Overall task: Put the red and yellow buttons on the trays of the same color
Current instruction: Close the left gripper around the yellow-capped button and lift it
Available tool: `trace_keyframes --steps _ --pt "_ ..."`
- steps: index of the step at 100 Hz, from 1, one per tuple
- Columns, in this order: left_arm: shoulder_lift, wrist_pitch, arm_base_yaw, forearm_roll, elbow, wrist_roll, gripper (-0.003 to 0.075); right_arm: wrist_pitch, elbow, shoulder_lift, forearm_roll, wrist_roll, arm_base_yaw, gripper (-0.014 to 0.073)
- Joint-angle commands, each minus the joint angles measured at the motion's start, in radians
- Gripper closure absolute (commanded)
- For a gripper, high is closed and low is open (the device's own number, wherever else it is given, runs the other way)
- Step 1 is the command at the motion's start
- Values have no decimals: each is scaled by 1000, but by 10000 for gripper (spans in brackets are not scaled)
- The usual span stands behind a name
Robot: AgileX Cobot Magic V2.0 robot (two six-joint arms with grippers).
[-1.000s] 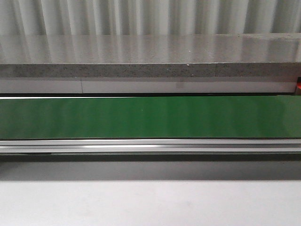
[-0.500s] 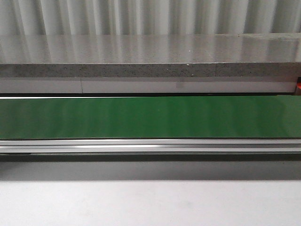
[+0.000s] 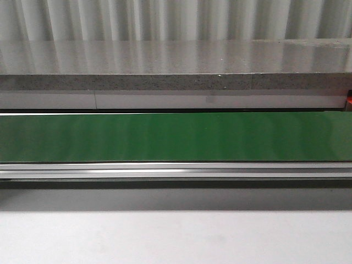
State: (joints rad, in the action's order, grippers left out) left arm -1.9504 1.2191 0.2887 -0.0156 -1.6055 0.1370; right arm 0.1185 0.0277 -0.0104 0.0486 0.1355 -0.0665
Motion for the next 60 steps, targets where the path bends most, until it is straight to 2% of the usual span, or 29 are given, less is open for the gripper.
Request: trace_keyframes --steps 1,60 --pt "37 19 5 -5 -29 2 322 -75 1 -15 12 1 -5 660" --pt "-37 -54 5 -2 -29 2 335 -75 1 -15 12 1 -5 660"
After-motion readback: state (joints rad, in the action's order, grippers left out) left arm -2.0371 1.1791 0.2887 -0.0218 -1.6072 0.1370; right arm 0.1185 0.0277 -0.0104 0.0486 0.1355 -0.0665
